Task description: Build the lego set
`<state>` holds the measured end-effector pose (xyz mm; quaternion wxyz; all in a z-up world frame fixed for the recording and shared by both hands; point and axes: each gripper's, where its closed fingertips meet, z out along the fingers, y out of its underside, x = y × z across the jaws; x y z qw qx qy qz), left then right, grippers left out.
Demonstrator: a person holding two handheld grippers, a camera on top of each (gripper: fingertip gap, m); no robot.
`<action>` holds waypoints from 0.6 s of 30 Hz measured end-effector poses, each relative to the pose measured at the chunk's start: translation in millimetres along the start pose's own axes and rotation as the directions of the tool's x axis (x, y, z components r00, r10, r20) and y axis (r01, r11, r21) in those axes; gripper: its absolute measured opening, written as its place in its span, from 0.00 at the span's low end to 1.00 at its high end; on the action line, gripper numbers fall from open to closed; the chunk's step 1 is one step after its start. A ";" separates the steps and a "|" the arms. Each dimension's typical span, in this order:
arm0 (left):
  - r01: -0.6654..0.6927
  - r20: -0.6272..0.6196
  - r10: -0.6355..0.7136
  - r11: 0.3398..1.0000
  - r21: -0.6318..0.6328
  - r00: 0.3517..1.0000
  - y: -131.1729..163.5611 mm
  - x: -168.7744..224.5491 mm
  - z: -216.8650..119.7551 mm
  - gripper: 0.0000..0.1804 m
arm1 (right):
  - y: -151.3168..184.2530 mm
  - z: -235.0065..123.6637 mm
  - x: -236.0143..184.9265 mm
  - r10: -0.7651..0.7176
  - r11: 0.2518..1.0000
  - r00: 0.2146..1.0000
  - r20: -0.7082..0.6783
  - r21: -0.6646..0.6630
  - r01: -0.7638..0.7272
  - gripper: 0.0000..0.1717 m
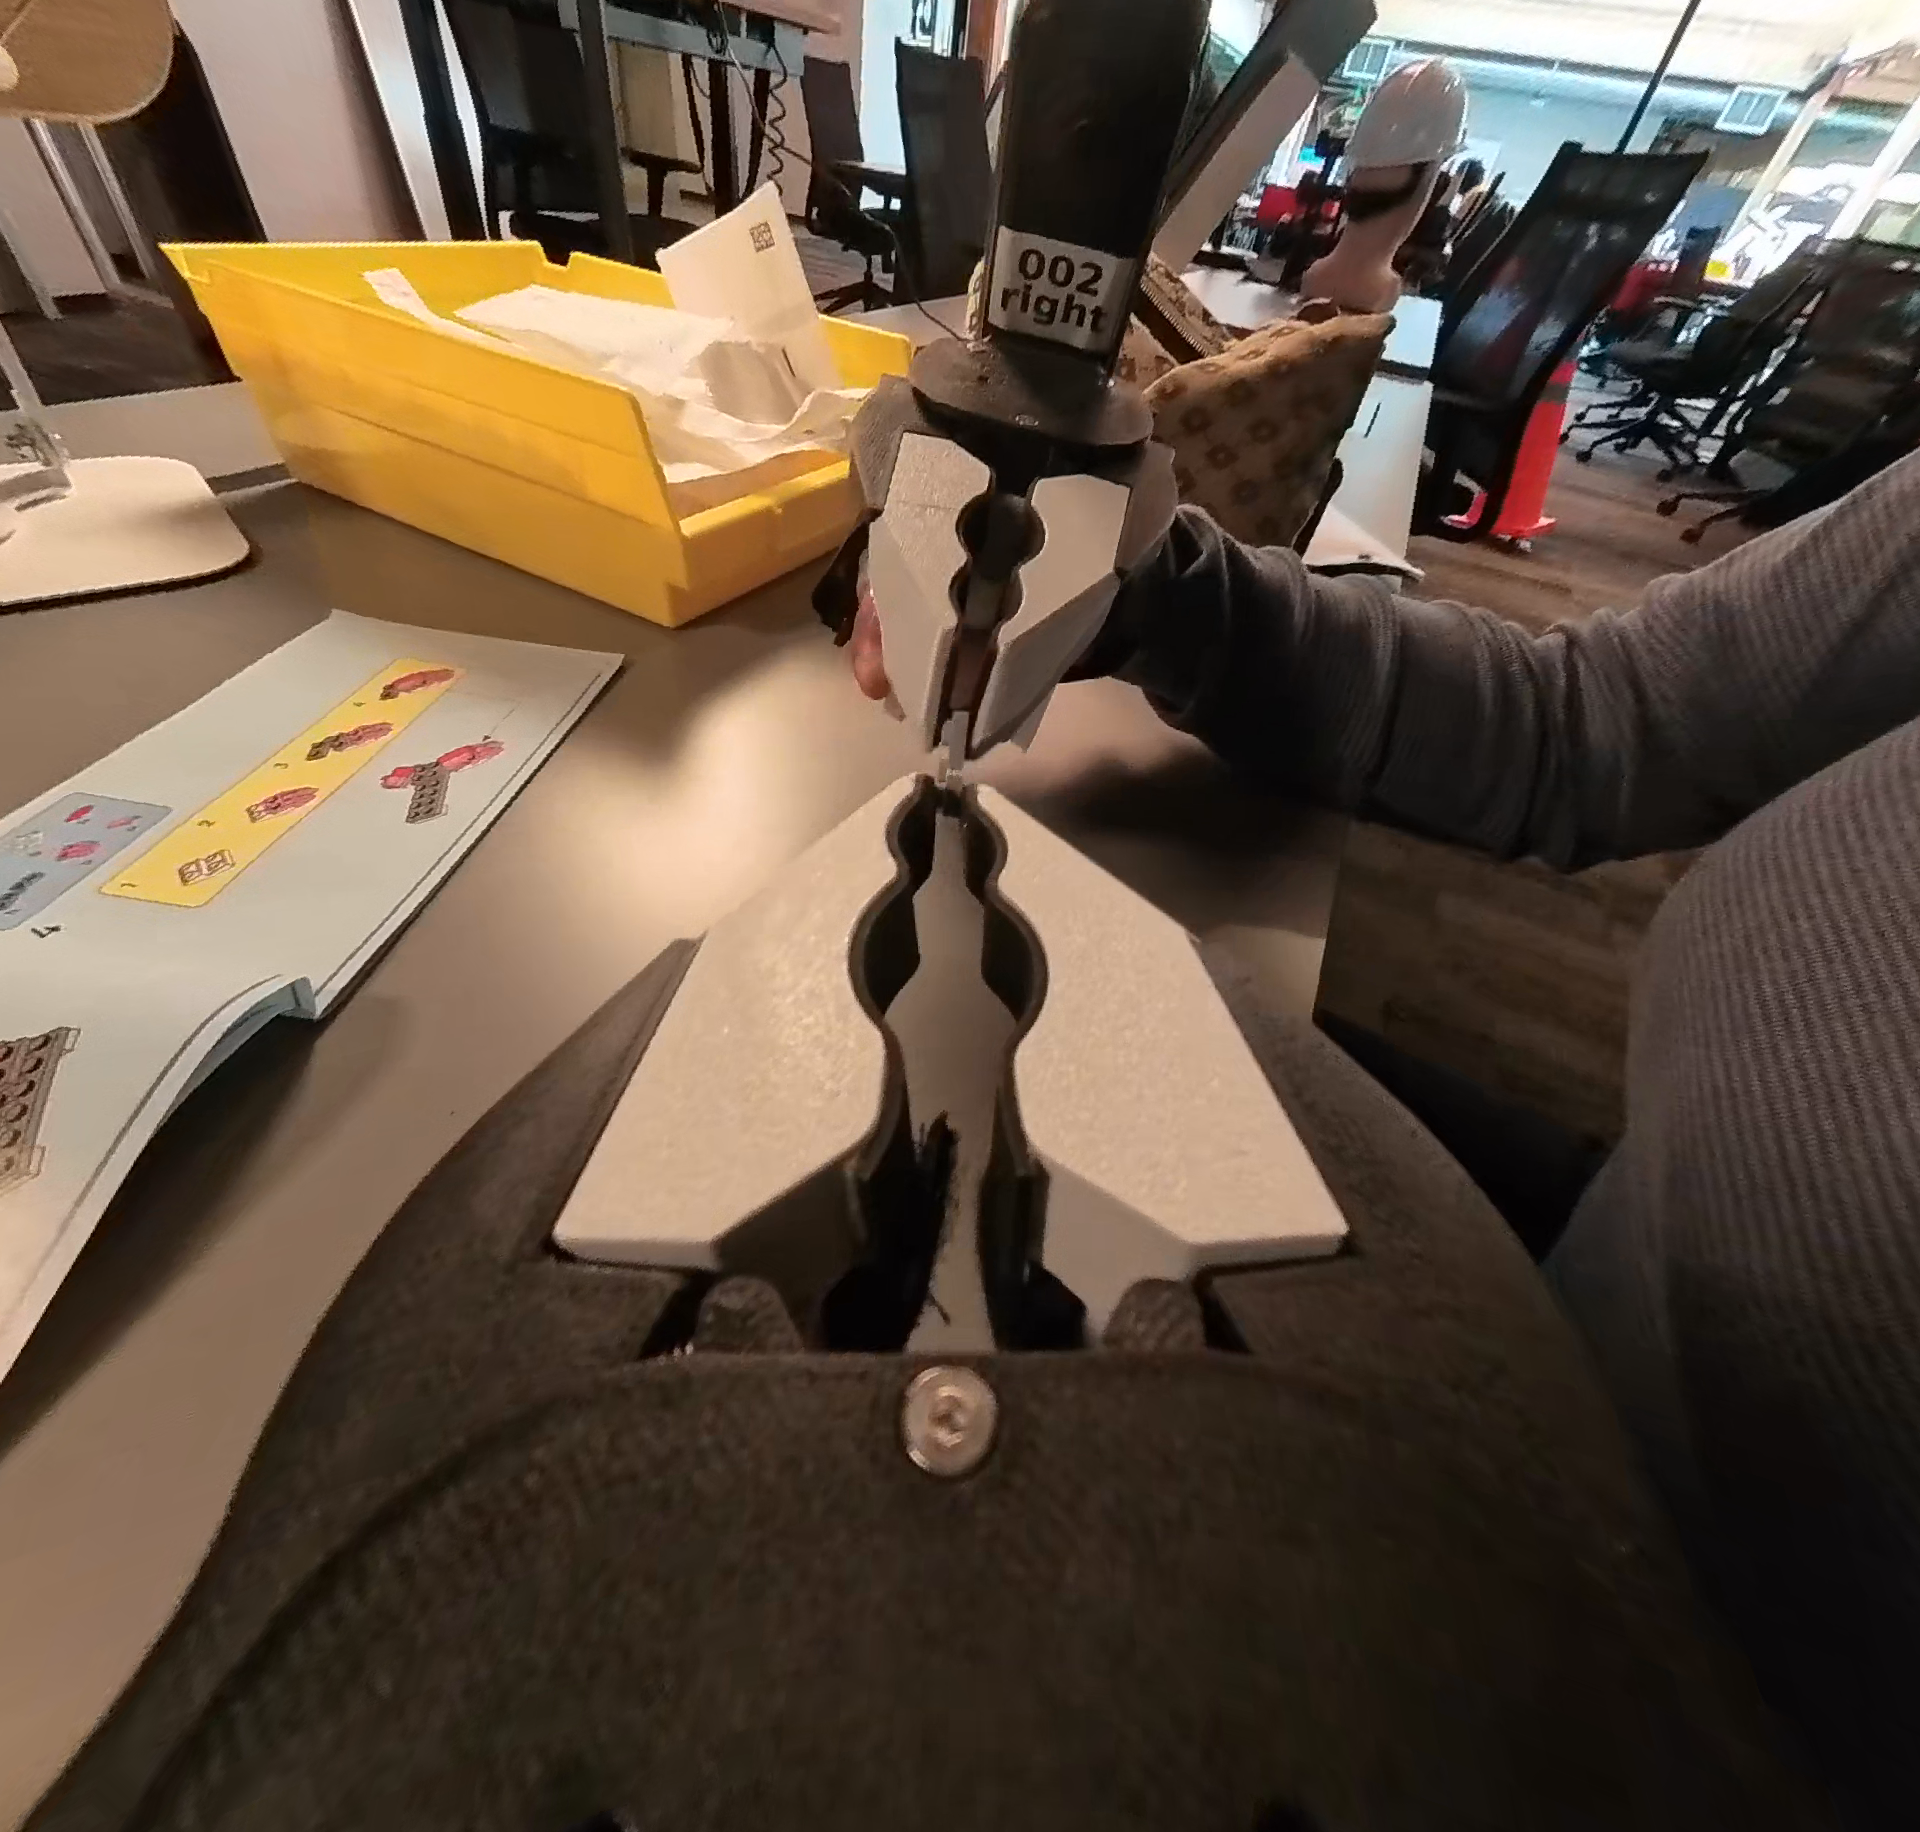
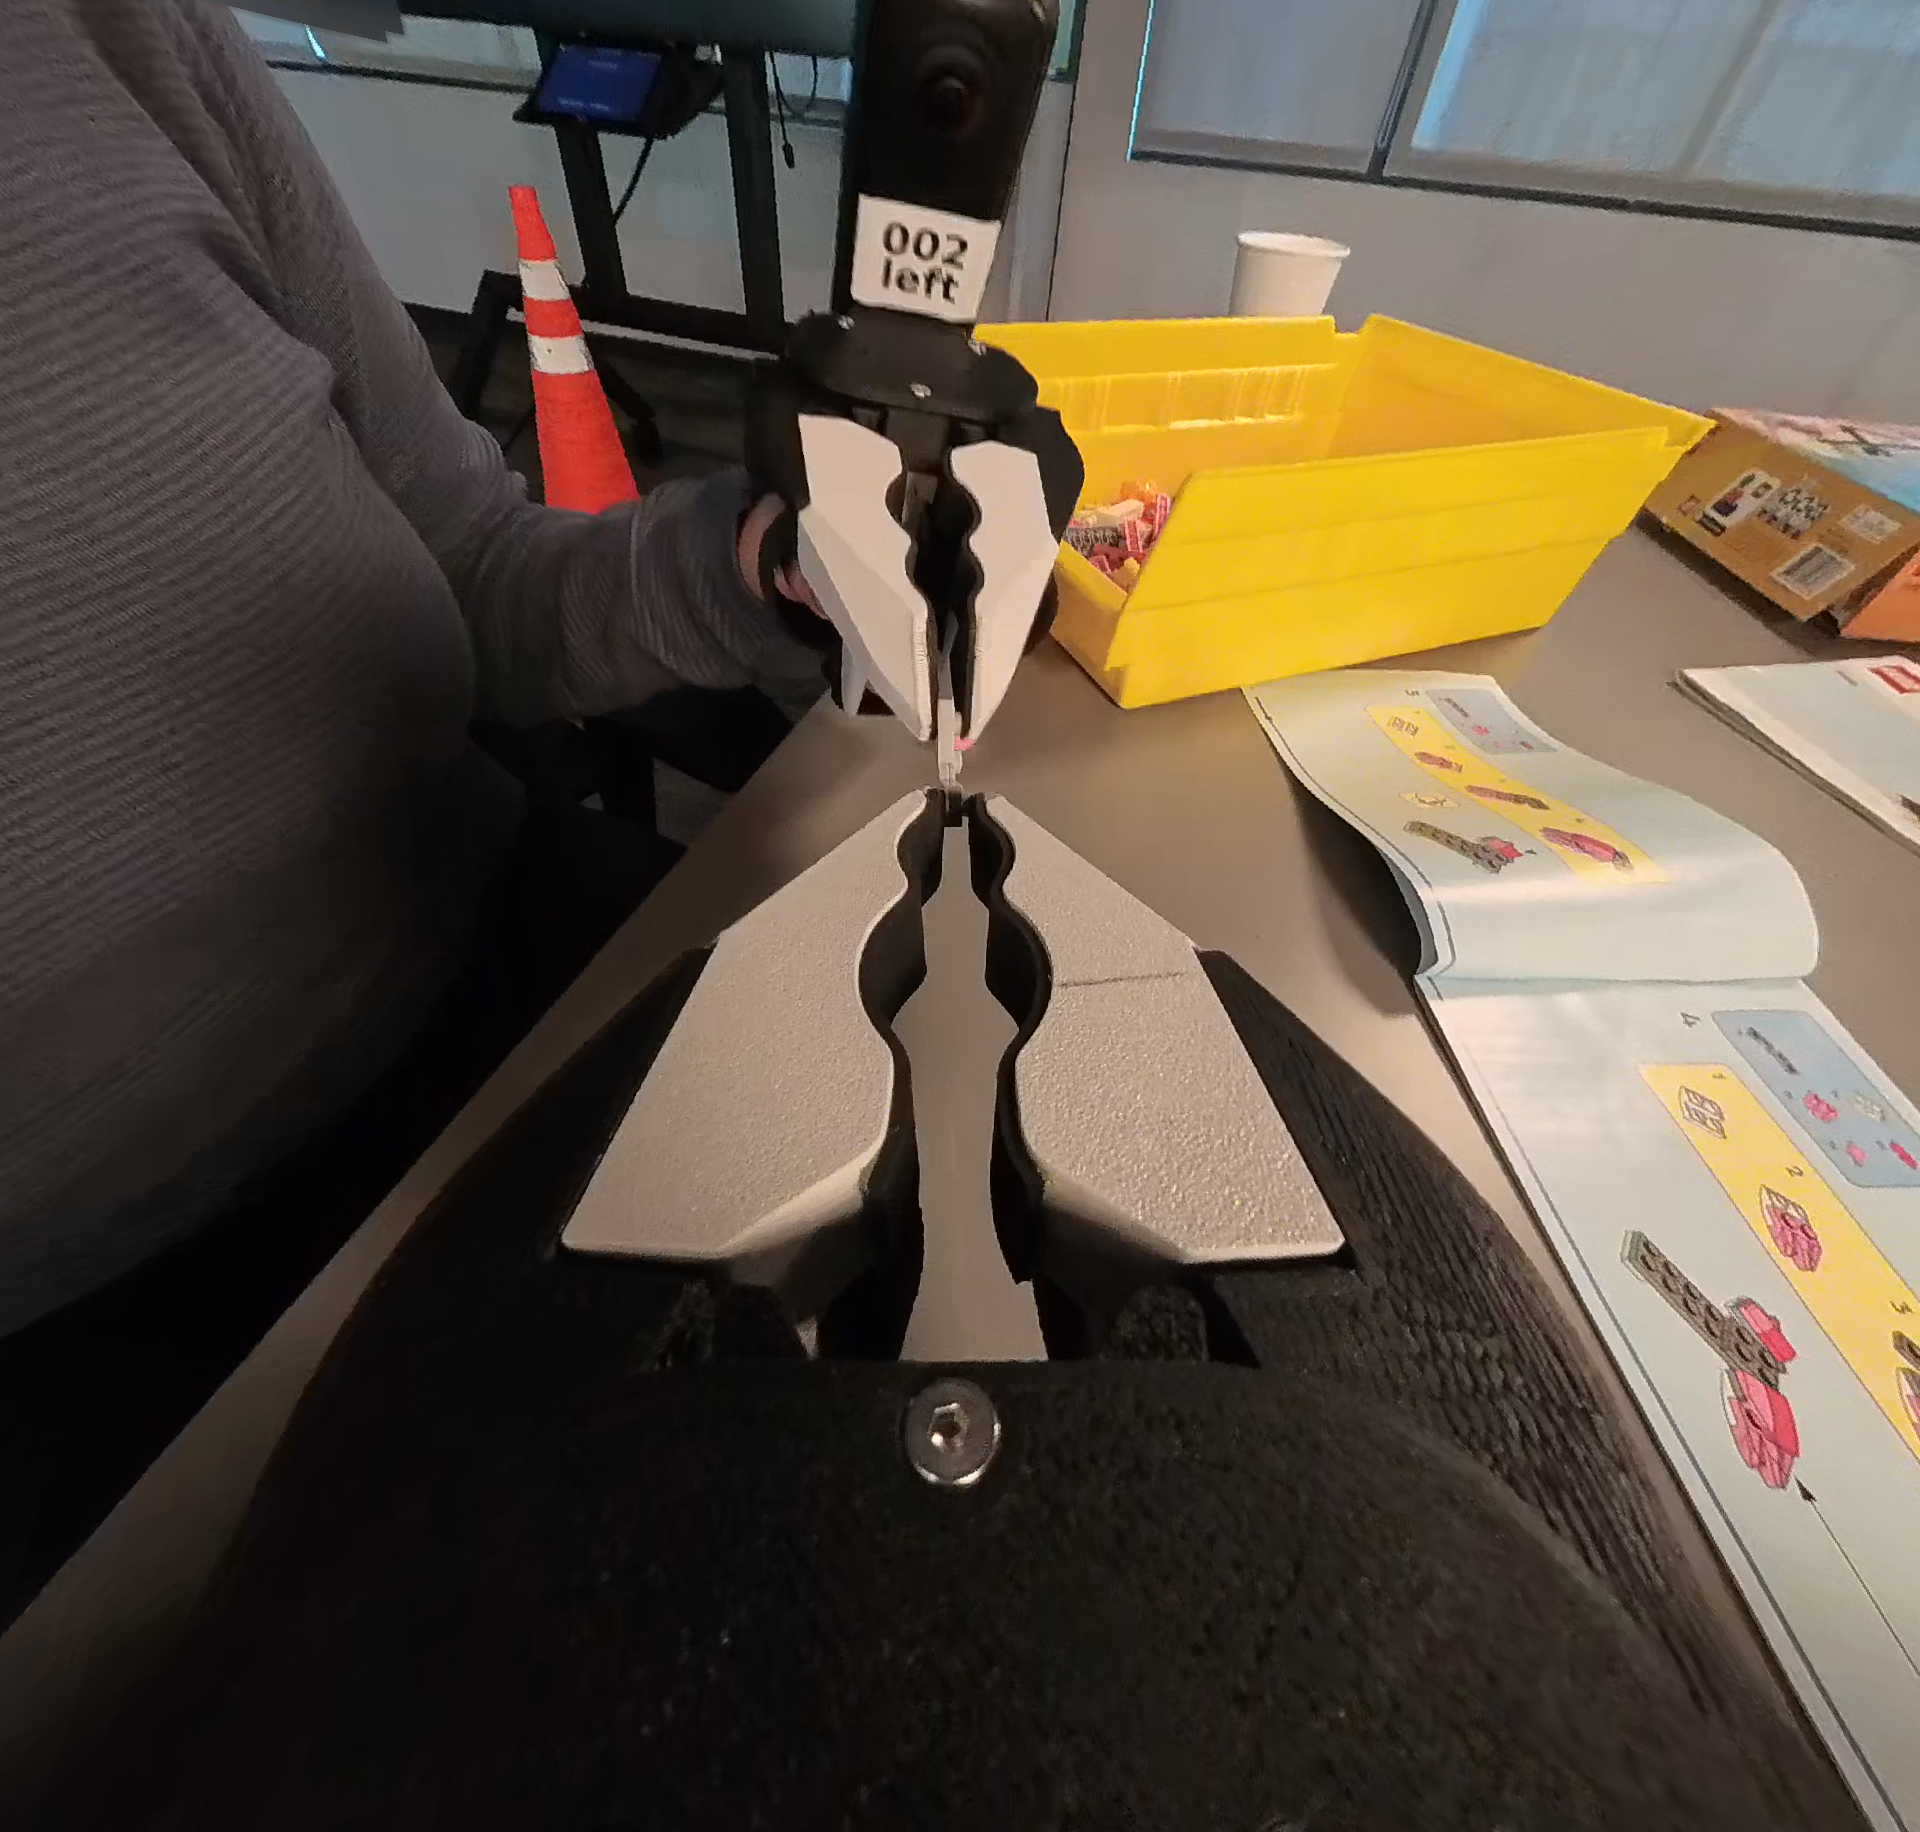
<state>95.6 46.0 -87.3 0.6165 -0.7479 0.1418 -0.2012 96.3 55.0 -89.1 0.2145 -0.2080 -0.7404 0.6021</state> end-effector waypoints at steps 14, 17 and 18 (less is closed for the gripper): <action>0.042 -0.049 -0.039 0.997 0.059 0.998 -6.7 3.9 -0.8 0.02 | -10.4 -3.6 -2.1 0.005 0.998 1.000 0.015 0.056 -0.006 0.01; 0.032 -0.039 -0.030 0.998 0.050 0.999 -5.5 3.1 -0.6 0.02 | -9.4 -3.3 -1.6 0.005 0.999 1.000 0.012 0.051 -0.006 0.01; 0.028 -0.034 -0.027 0.999 0.047 0.999 -5.0 2.7 -0.5 0.02 | -8.9 -3.3 -1.4 0.005 0.999 1.000 0.011 0.049 -0.005 0.01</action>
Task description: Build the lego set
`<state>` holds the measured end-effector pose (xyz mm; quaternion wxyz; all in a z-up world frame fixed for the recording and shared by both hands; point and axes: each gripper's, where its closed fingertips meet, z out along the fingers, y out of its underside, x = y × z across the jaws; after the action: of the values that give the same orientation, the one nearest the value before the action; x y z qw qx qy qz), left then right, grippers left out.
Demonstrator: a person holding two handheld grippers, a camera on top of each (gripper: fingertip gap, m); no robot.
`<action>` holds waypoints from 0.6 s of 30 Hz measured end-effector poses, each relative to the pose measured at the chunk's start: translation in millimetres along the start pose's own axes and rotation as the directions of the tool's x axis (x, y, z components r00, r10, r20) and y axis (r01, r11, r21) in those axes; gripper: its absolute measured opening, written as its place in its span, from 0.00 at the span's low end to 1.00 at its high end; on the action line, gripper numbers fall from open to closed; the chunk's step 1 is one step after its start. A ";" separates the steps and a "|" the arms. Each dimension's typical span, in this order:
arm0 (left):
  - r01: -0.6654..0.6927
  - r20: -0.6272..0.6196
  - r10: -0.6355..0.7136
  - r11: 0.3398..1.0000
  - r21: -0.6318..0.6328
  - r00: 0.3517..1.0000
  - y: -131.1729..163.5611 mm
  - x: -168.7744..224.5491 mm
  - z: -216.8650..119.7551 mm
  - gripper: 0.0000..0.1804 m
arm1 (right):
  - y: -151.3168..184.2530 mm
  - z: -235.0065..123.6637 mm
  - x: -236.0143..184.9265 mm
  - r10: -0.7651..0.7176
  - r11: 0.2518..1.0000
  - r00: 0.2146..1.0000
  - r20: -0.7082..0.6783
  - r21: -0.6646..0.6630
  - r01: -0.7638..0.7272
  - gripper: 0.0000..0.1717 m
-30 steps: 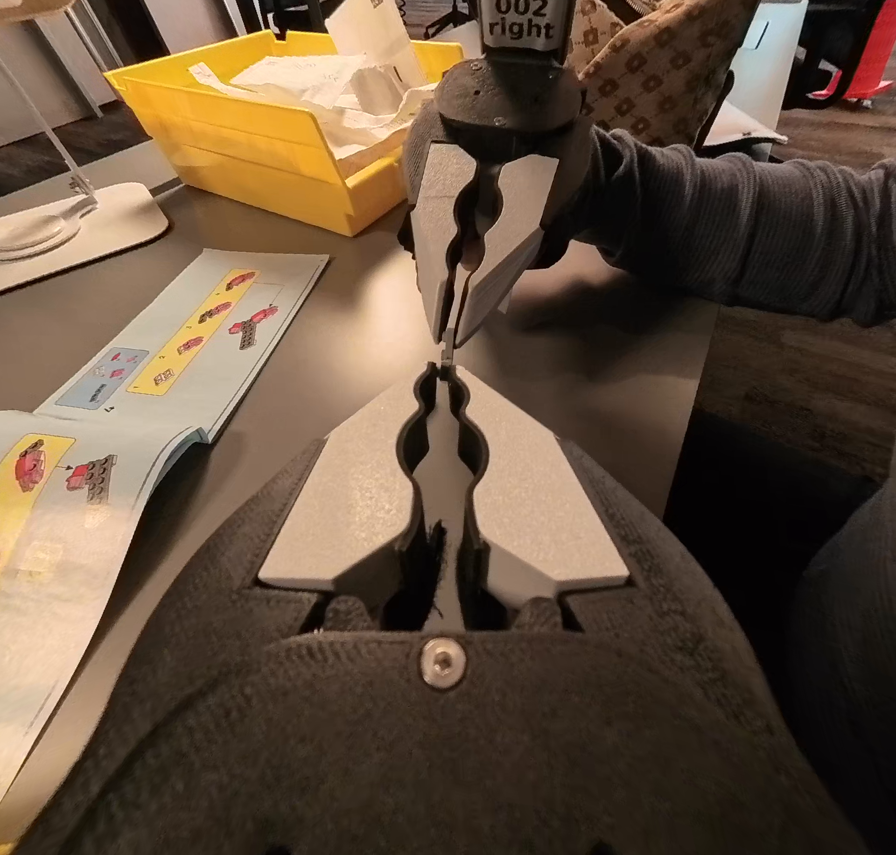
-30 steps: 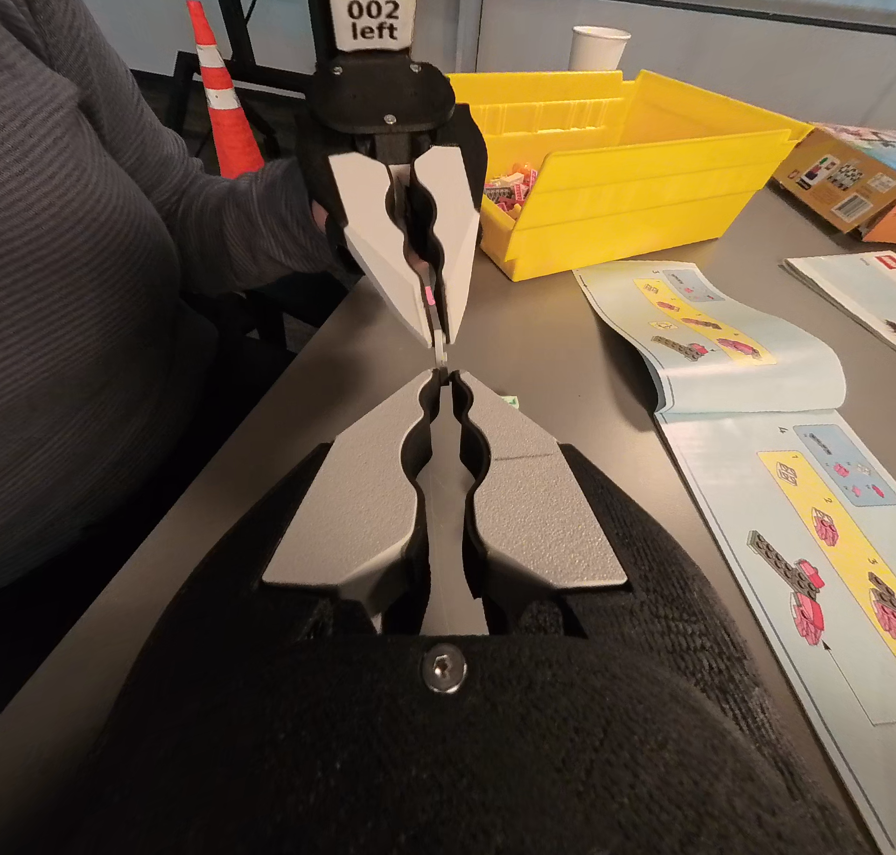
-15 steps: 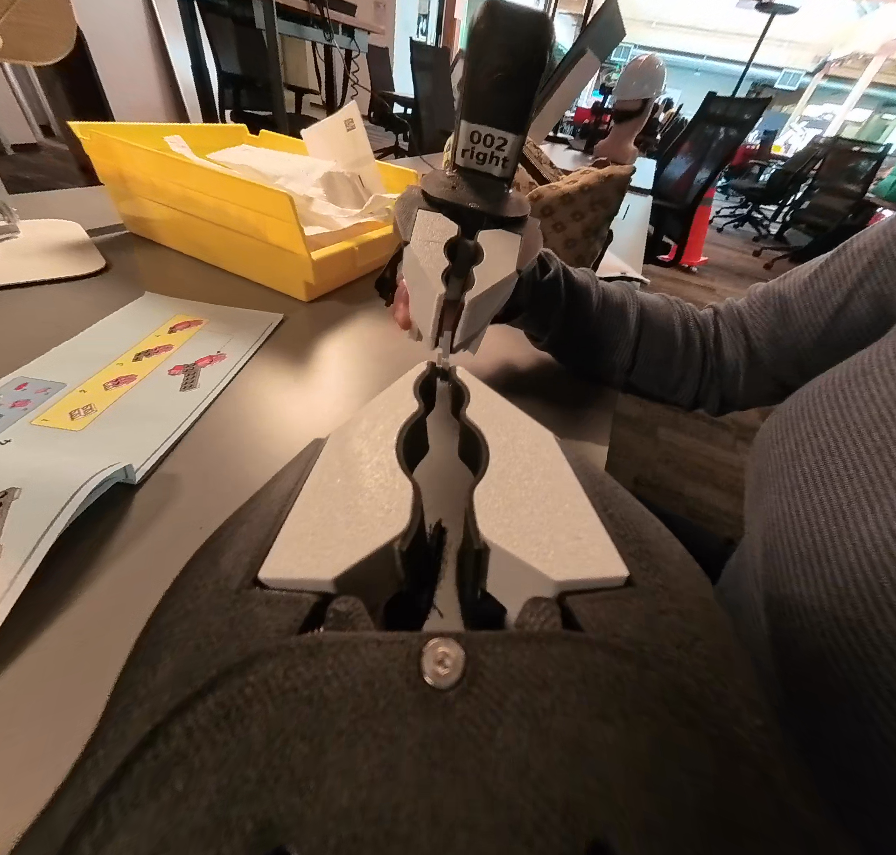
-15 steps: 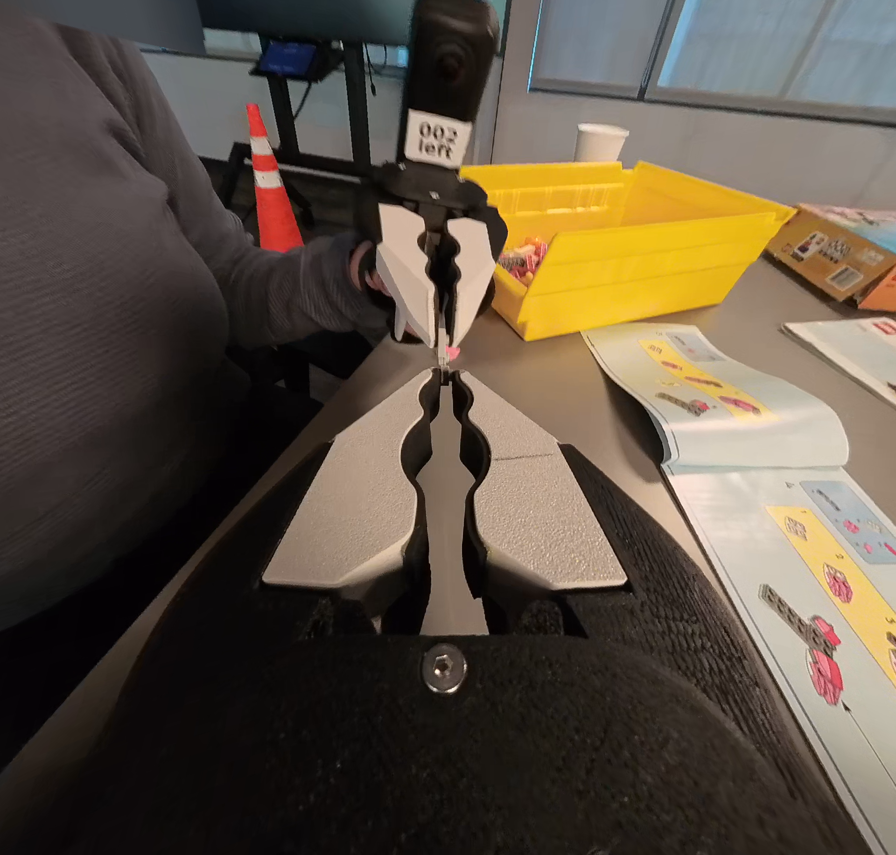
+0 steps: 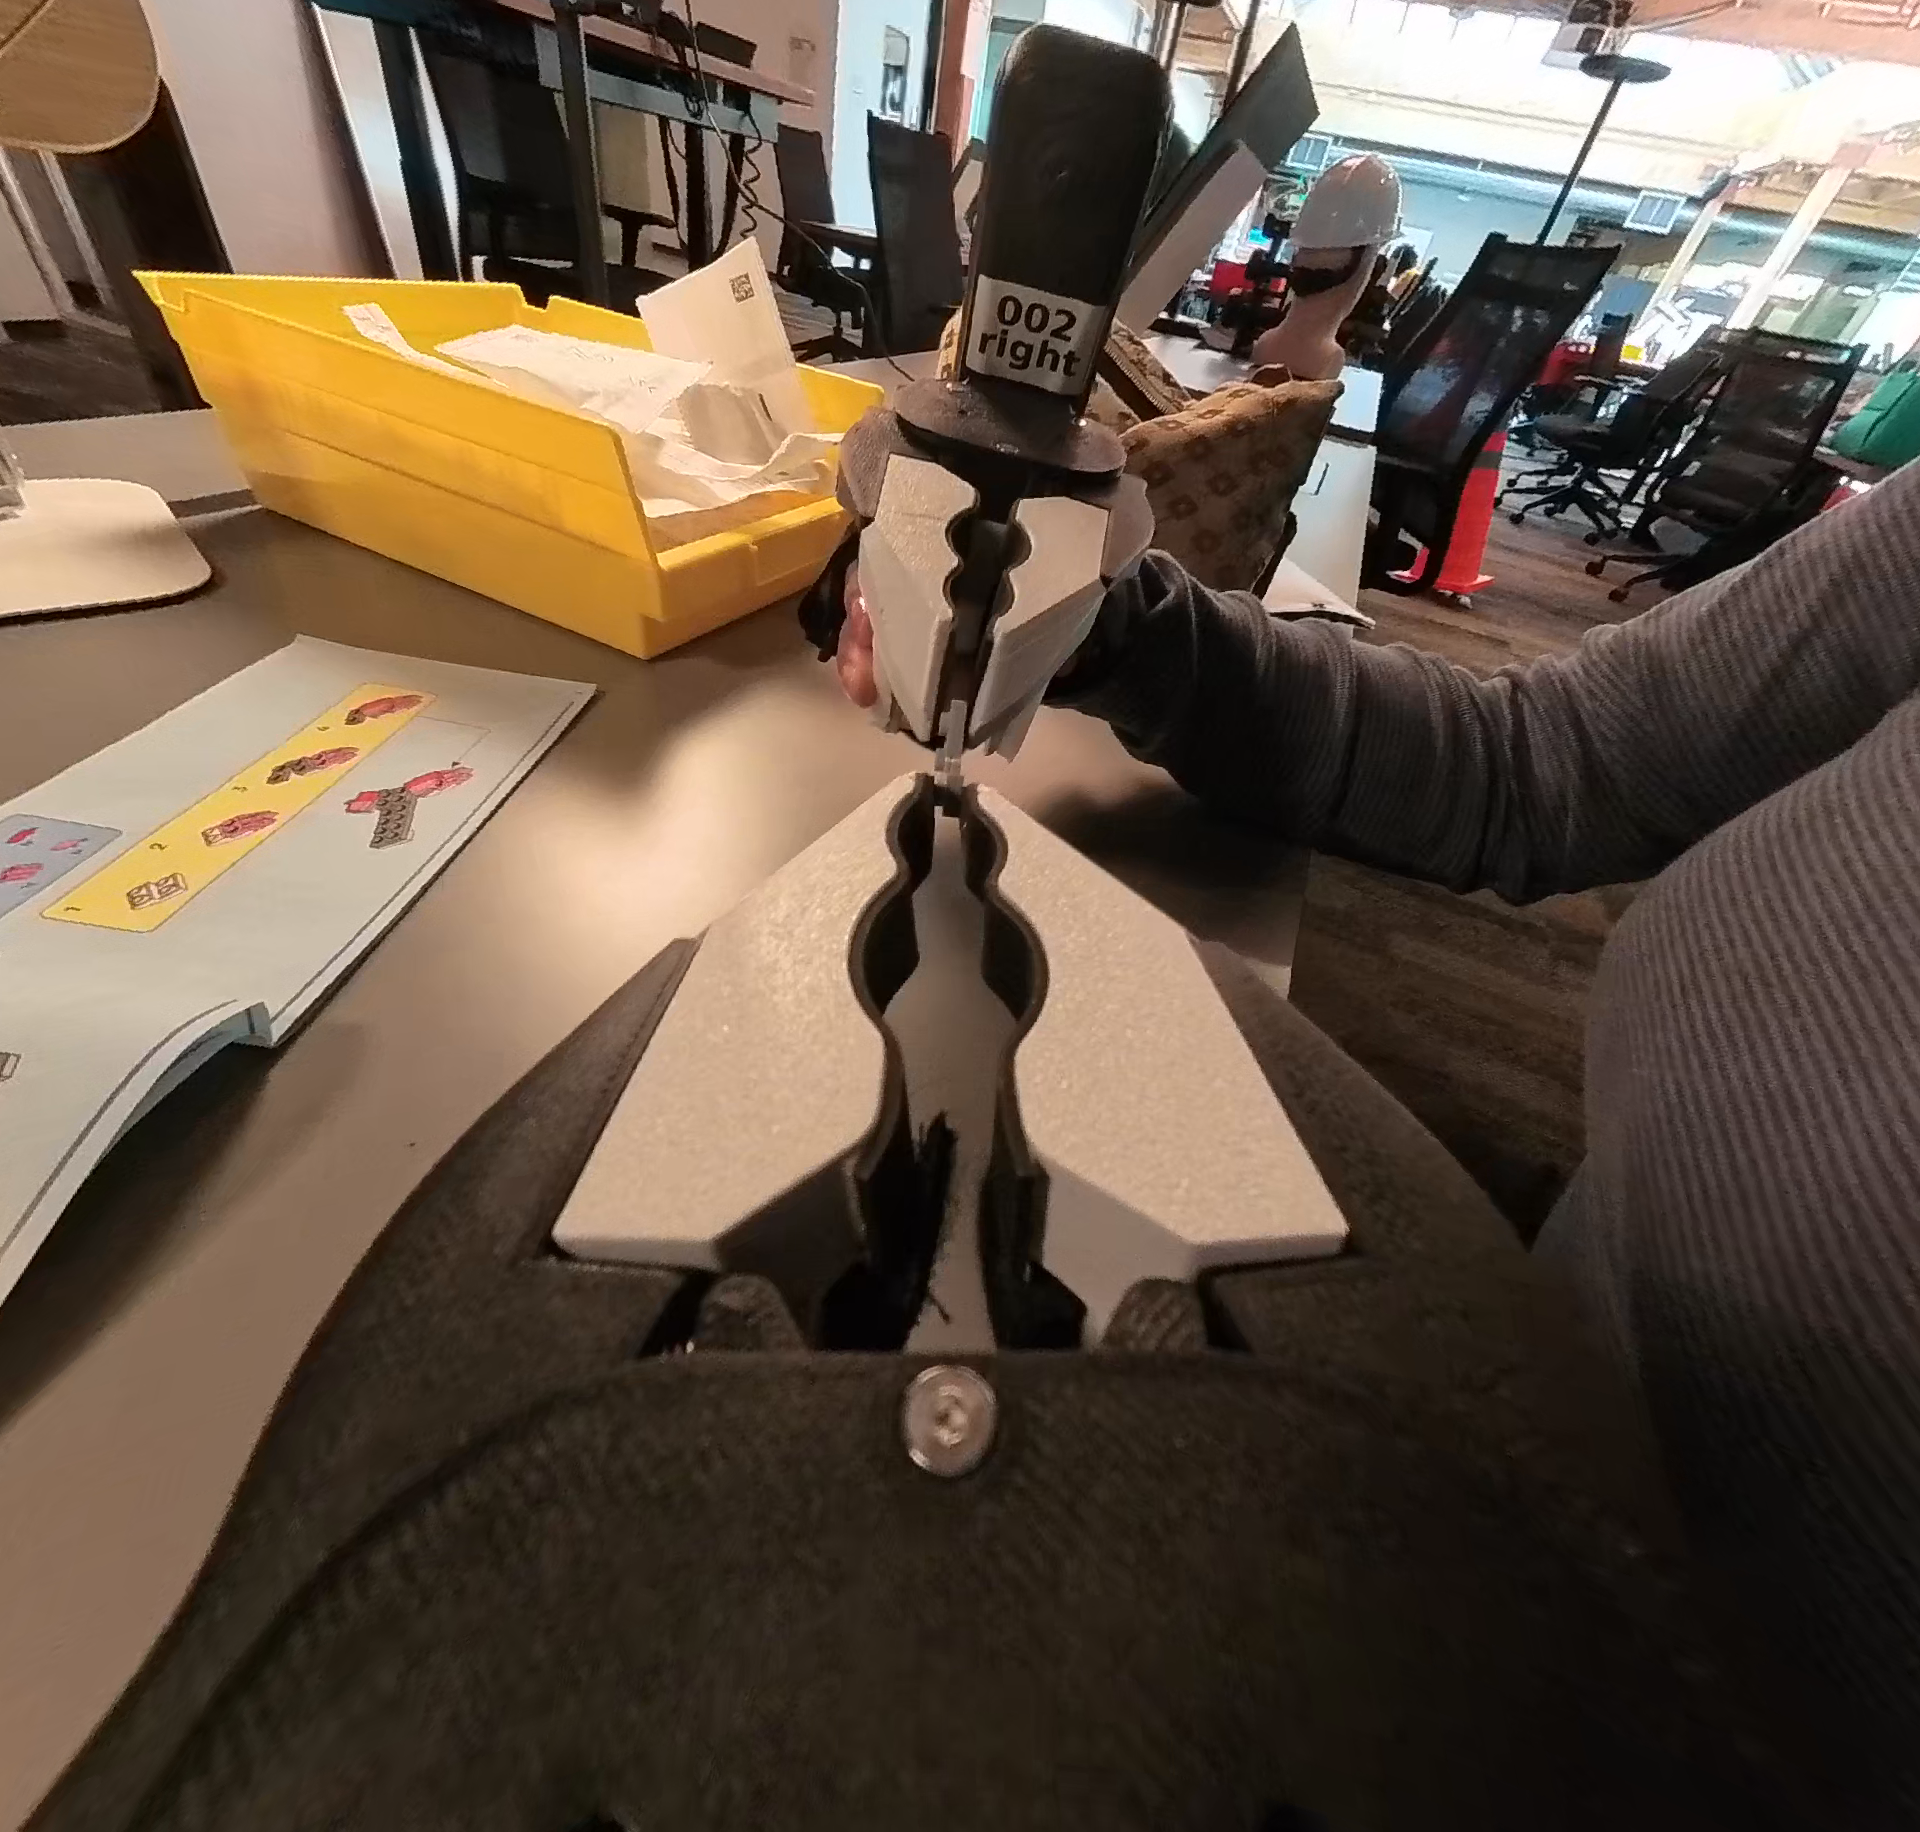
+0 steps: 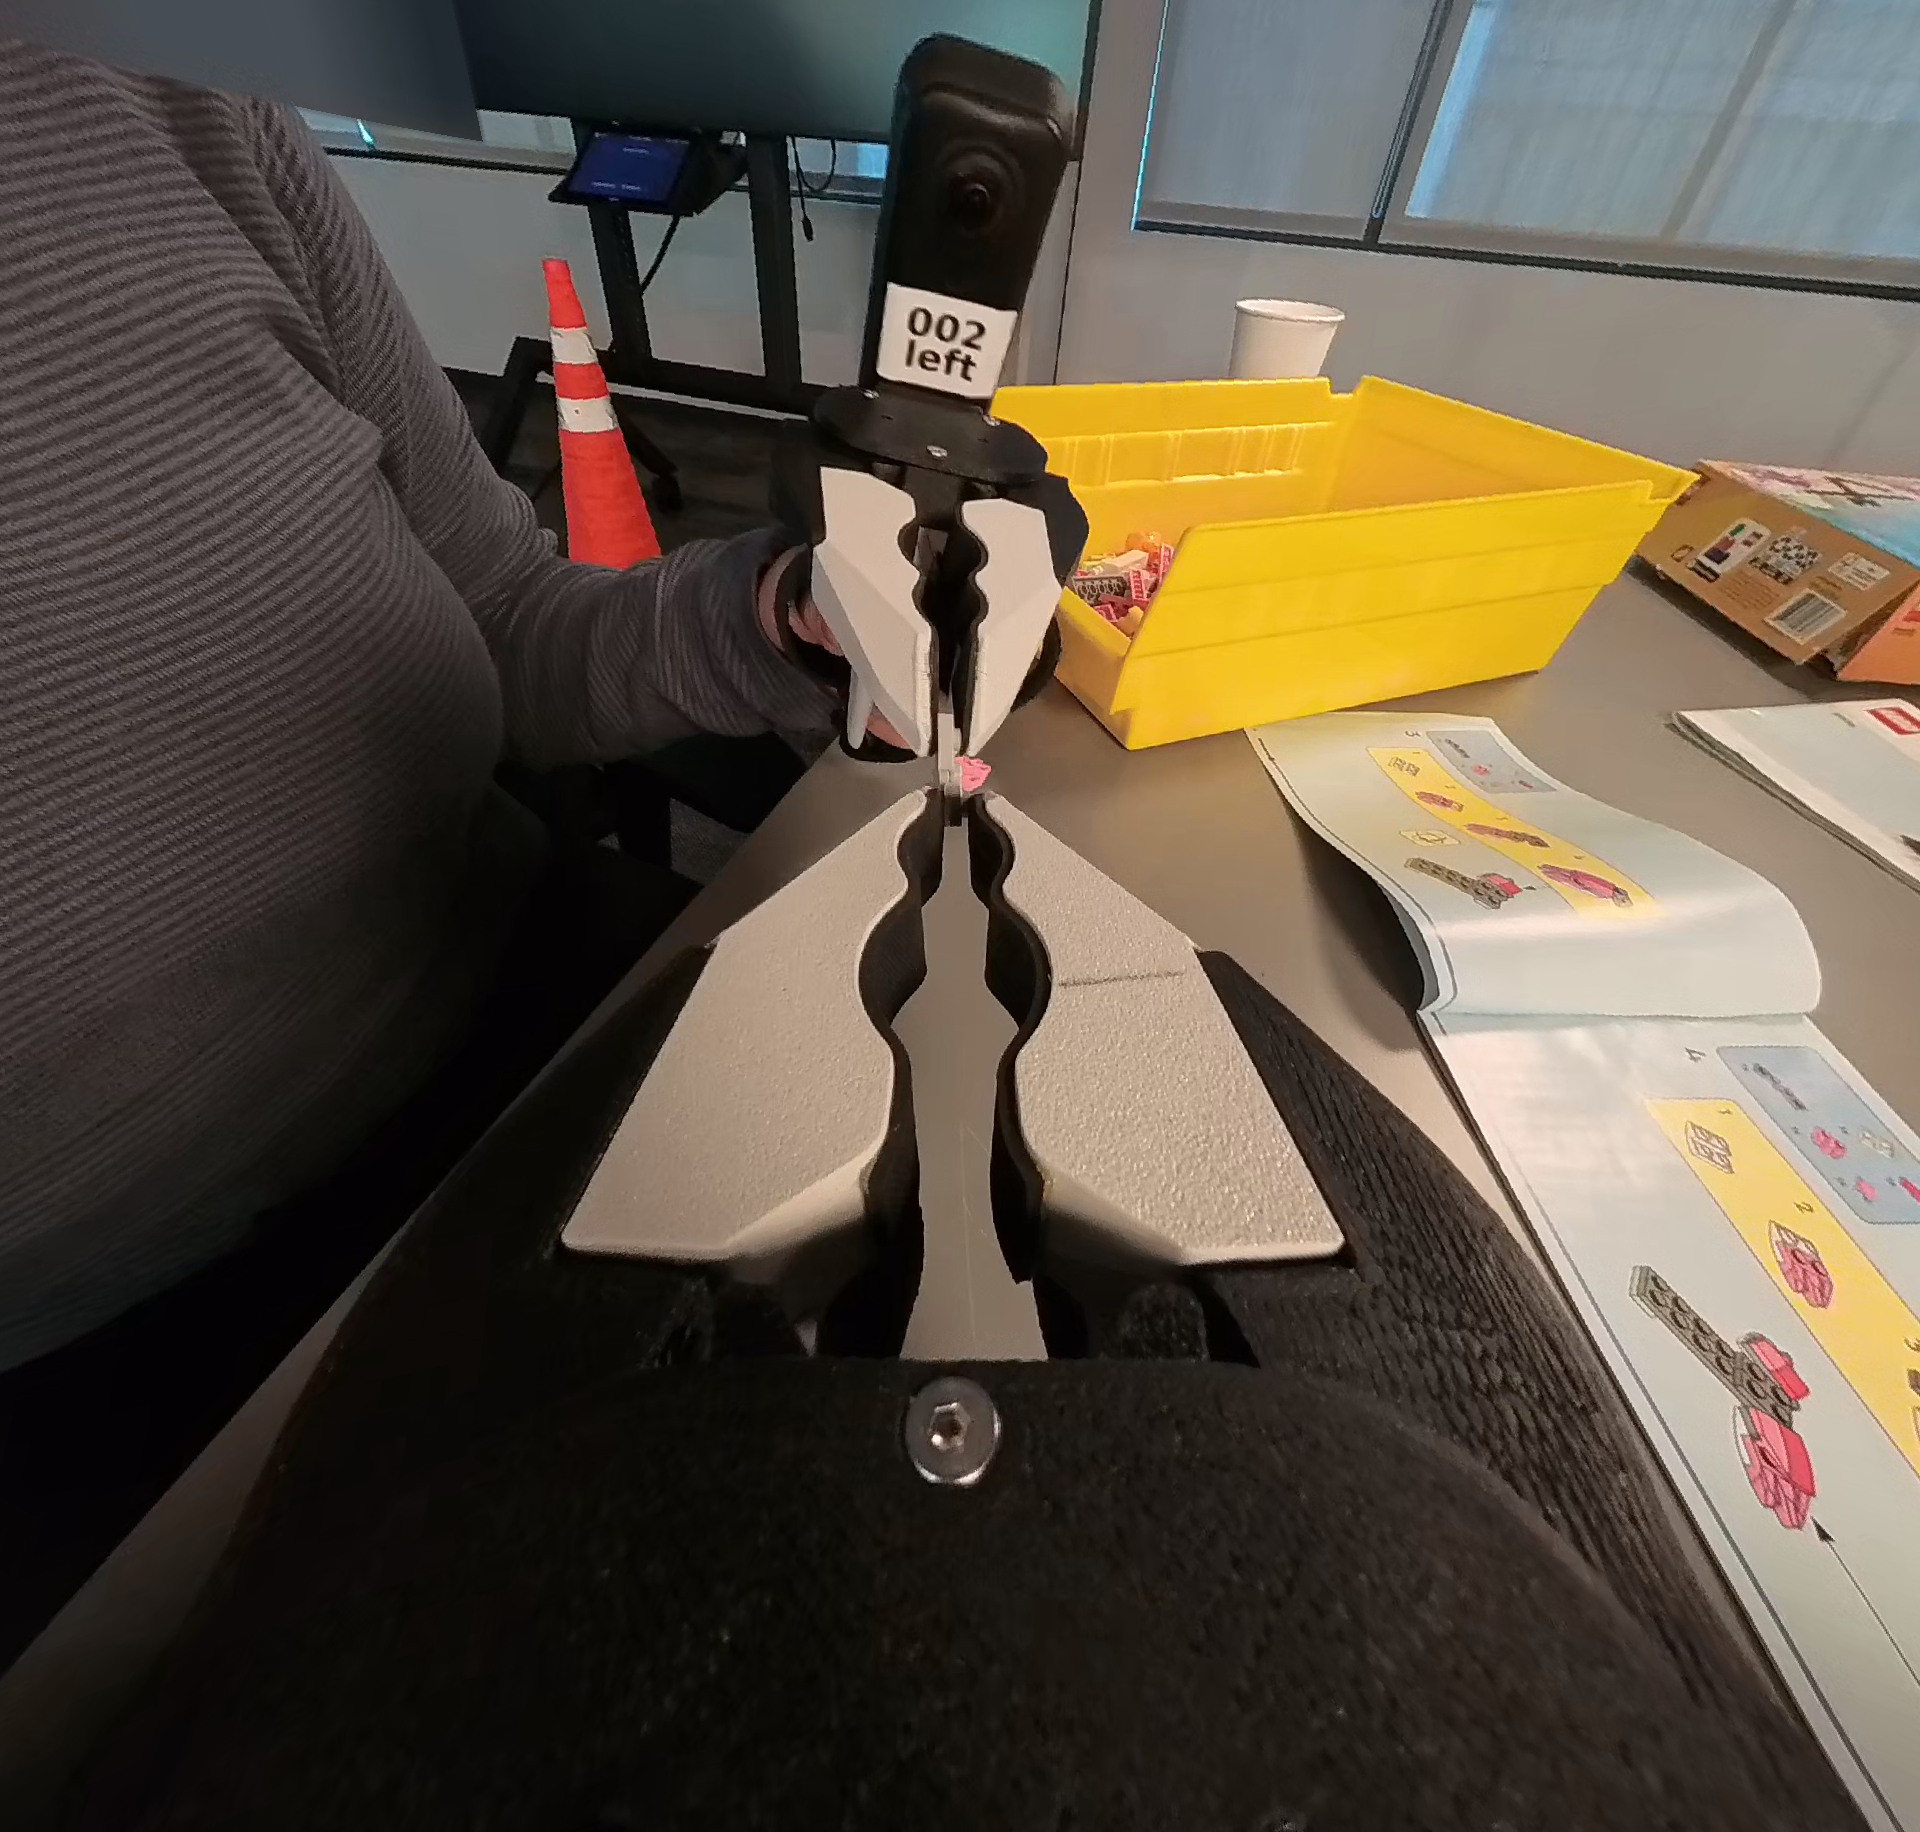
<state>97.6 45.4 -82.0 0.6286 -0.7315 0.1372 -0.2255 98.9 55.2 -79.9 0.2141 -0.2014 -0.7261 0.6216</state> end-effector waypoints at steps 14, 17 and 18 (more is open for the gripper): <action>-0.070 0.078 0.076 0.994 -0.082 0.994 9.9 -8.1 2.5 0.02 | 4.6 0.7 5.7 -0.013 1.000 0.999 -0.035 -0.024 0.013 0.01; -0.067 0.092 0.072 0.996 -0.065 0.993 7.9 -10.5 2.4 0.02 | 2.6 0.6 8.3 -0.027 1.000 0.998 -0.056 -0.015 0.026 0.01; -0.059 0.099 0.064 0.997 -0.050 0.993 6.0 -11.5 2.3 0.02 | 1.6 0.3 9.2 -0.025 1.000 0.998 -0.061 -0.009 0.025 0.01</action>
<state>89.4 51.9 -89.9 0.6239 -0.7520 0.1332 -0.1658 91.1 60.4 -81.0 0.2432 -0.2122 -0.7243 0.6093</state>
